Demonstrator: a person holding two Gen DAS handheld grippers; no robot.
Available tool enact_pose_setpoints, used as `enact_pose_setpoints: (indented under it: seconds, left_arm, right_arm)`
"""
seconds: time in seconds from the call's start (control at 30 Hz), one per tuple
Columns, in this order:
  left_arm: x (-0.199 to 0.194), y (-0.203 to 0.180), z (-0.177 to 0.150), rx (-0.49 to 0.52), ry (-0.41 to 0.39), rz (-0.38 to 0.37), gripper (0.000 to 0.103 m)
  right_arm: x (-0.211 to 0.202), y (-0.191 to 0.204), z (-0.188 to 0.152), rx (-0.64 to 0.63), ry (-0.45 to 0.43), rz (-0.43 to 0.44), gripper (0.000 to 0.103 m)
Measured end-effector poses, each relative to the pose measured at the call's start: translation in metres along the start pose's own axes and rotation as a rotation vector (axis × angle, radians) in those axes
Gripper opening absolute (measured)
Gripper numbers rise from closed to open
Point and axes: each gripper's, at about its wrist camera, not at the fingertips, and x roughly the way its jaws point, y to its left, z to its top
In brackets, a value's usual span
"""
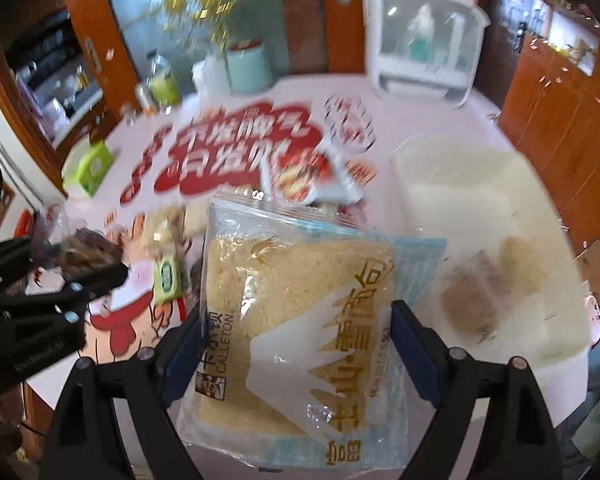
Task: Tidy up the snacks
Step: 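Carry both bags over the white bin and open both tools to release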
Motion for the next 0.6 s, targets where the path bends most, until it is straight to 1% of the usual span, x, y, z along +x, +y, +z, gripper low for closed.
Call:
enact_pose_setpoints:
  seconds: [0.13, 0.23, 0.43, 0.6]
  left_arm:
    - [-0.015, -0.037, 0.021, 0.047, -0.058, -0.014, 0.045]
    - [-0.02, -0.066, 0.037, 0.076, -0.093, -0.029, 0.045]
    - [-0.023, -0.127, 0.068, 0.126, -0.148, -0.049, 0.045]
    - [-0.016, -0.168, 0.091, 0.15, -0.165, -0.059, 0.045]
  right_arm:
    - [-0.027, -0.031, 0.005, 0.042, -0.063, -0.015, 0.088]
    - [-0.046, -0.059, 0.003, 0.07, -0.096, -0.036, 0.088]
    - [-0.062, -0.111, 0.005, 0.118, -0.129, -0.081, 0.088]
    - [-0.068, -0.156, 0.008, 0.152, -0.144, -0.114, 0.089]
